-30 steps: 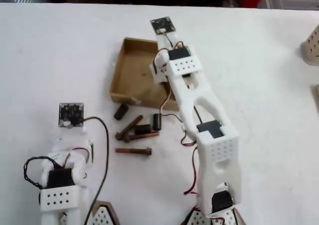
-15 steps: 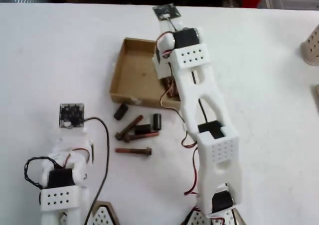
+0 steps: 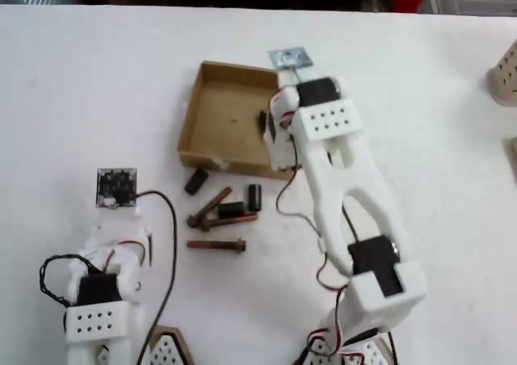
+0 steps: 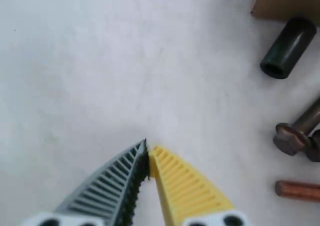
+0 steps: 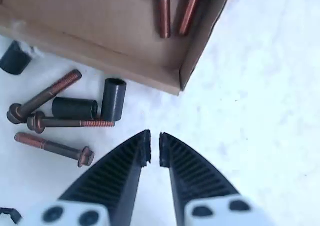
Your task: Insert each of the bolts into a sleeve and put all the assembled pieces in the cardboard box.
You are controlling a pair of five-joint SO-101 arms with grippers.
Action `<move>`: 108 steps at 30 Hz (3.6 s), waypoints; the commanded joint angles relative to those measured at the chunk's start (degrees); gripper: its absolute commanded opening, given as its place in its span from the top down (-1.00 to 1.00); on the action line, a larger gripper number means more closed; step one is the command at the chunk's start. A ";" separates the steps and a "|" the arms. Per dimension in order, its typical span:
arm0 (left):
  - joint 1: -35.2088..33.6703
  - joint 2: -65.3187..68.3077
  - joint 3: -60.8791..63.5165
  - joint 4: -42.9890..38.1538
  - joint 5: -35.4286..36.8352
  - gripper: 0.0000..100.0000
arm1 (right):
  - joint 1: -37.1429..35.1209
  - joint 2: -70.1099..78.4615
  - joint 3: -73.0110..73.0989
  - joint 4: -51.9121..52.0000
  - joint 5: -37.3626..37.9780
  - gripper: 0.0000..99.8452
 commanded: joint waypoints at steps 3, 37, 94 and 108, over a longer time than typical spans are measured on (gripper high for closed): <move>0.66 -0.40 -0.35 -1.76 -0.35 0.96 | -5.93 -12.44 17.41 -11.47 -0.70 0.97; 0.75 -0.40 -0.26 -1.76 -0.35 0.96 | -11.82 -0.40 33.23 -41.71 -6.77 0.75; 32.57 45.76 -32.97 0.09 2.29 0.95 | -2.42 -15.52 43.08 -37.23 -6.24 0.97; 31.16 50.68 -31.74 -4.13 2.20 0.41 | -2.68 -15.52 43.96 -37.23 -6.24 0.97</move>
